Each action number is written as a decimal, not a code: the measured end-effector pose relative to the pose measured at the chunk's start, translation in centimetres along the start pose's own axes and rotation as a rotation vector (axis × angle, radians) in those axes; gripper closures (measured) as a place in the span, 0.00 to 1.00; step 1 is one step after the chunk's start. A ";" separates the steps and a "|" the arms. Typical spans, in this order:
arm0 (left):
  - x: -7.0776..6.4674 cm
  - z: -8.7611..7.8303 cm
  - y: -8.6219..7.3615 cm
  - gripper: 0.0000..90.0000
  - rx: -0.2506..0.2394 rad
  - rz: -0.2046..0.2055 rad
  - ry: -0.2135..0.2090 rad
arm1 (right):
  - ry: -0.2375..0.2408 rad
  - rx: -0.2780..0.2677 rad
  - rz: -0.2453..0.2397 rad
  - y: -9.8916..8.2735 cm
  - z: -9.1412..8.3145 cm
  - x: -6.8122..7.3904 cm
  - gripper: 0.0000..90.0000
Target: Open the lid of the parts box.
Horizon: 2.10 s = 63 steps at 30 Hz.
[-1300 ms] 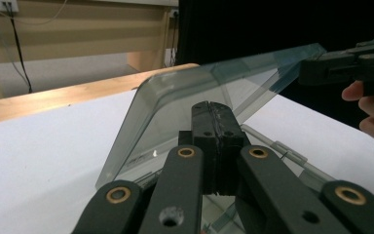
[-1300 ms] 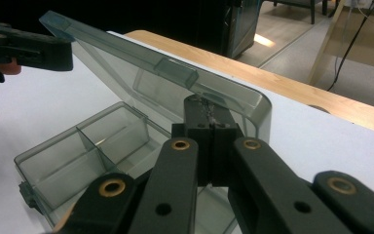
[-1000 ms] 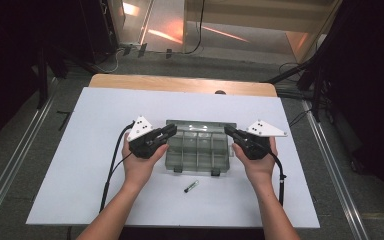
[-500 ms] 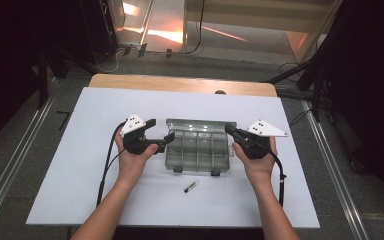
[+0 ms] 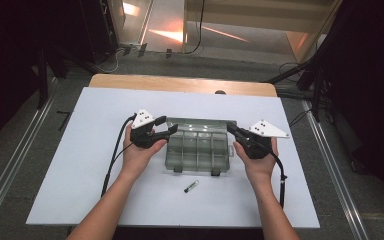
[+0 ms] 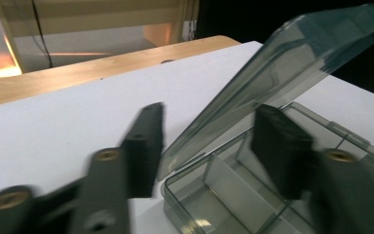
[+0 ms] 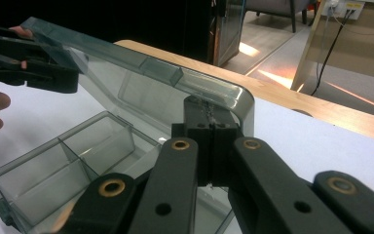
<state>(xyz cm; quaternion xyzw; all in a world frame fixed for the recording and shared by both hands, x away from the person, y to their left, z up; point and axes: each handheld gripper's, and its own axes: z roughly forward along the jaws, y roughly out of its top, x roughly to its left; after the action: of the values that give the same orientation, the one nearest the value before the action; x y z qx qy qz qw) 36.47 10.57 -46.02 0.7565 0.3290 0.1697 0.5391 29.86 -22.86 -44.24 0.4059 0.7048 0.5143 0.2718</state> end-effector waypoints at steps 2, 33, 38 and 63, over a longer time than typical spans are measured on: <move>0.0 0.0 0.0 0.65 -0.002 0.007 0.000 | -0.002 -0.001 0.000 0.0 0.0 0.0 1.00; 1.2 0.1 0.7 0.87 -0.041 -0.085 0.031 | 0.006 -0.132 0.110 1.1 -2.4 -1.2 0.04; 1.3 0.1 0.7 0.88 -0.040 -0.088 0.032 | -0.040 -0.084 0.152 0.1 -1.1 -1.7 0.11; 2.0 1.0 1.0 0.90 -0.037 -0.150 0.030 | -0.161 0.057 0.131 -1.2 3.8 -2.6 0.96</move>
<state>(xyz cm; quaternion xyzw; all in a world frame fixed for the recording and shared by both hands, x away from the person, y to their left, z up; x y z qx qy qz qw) 38.86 10.99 -45.65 0.7169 0.3897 0.1460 0.5594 33.96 -23.34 -46.70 0.4987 0.6670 0.4765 0.2816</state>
